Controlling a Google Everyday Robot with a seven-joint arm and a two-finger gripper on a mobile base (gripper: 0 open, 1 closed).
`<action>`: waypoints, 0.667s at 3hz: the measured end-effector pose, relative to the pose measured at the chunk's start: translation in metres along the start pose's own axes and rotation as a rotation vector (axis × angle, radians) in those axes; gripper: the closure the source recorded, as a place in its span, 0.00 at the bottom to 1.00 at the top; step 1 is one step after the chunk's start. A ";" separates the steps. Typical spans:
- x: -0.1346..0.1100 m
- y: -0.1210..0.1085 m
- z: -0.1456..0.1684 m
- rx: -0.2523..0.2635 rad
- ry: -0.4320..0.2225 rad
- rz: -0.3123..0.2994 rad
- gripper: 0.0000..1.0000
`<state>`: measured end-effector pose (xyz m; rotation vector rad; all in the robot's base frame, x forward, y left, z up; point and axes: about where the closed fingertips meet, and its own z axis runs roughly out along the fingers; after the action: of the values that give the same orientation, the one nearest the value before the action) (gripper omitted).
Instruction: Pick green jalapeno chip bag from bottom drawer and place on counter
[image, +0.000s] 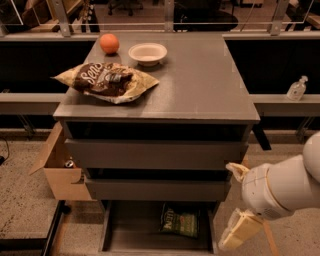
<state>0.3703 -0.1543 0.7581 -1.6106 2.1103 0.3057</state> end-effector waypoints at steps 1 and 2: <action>0.036 0.011 0.061 -0.029 -0.040 0.013 0.00; 0.073 0.014 0.121 -0.041 -0.092 0.029 0.00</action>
Offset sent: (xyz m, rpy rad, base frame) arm 0.0074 -0.0128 -0.2401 0.1838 0.0221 -0.0069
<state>0.3691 -0.1587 0.6158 -1.5593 2.0725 0.4269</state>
